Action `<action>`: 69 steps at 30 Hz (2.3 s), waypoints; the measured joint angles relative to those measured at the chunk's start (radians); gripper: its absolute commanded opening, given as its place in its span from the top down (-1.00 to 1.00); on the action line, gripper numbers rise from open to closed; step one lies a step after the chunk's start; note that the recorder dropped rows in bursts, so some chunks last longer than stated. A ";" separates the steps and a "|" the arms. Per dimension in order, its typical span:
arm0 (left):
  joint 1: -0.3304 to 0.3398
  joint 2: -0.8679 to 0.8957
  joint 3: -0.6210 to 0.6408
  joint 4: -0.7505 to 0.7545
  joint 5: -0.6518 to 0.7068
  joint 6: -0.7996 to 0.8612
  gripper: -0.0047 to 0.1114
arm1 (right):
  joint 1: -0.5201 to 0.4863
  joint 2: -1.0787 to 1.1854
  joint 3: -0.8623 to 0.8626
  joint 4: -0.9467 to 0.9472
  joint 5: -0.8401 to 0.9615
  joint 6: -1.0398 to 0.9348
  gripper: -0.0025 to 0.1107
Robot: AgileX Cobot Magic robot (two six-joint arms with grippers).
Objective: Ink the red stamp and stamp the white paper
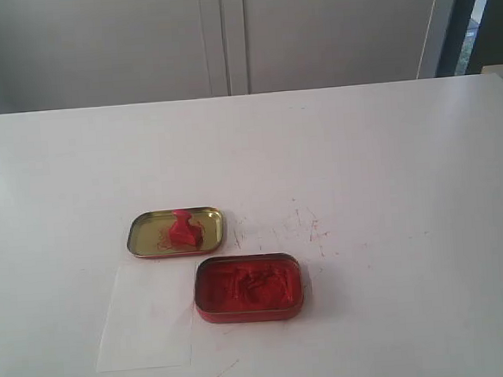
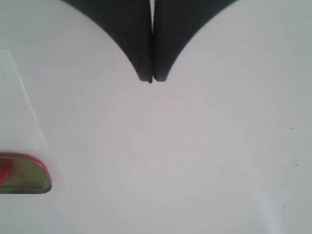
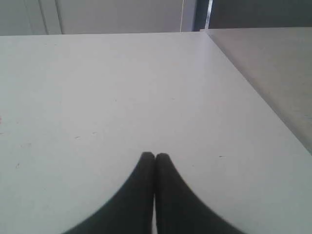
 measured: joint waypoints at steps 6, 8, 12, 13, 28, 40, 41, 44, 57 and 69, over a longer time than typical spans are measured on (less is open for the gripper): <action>0.000 0.000 0.000 0.000 0.000 0.000 0.92 | 0.000 0.000 0.000 0.000 0.000 0.000 0.96; 0.000 0.000 0.000 0.000 0.000 0.000 0.92 | 0.000 0.000 0.000 0.000 0.000 0.000 0.96; 0.000 0.000 0.000 0.000 0.000 0.000 0.92 | 0.000 0.000 0.000 0.000 0.000 0.000 0.96; 0.000 0.000 0.000 0.000 0.000 0.000 0.92 | 0.000 0.000 0.000 0.000 0.000 0.000 0.96; 0.000 0.000 0.000 0.000 -0.268 0.000 0.92 | 0.000 0.000 0.000 0.000 0.000 0.000 0.96; 0.000 0.000 0.000 0.000 -0.323 0.000 0.92 | 0.000 0.000 0.000 0.000 0.000 0.000 0.96; 0.000 0.000 0.000 0.000 -0.326 0.000 0.92 | 0.000 0.000 0.000 0.000 0.000 0.000 0.96; 0.000 0.000 0.000 0.000 -0.332 0.000 0.92 | 0.000 0.000 0.000 0.000 0.000 0.000 0.96; 0.000 0.000 -0.018 0.000 -0.323 0.000 0.92 | 0.000 0.000 0.000 0.000 0.000 0.000 0.96; 0.000 0.142 -0.299 0.000 -0.106 0.099 0.92 | 0.000 0.000 0.000 0.000 0.000 0.000 0.96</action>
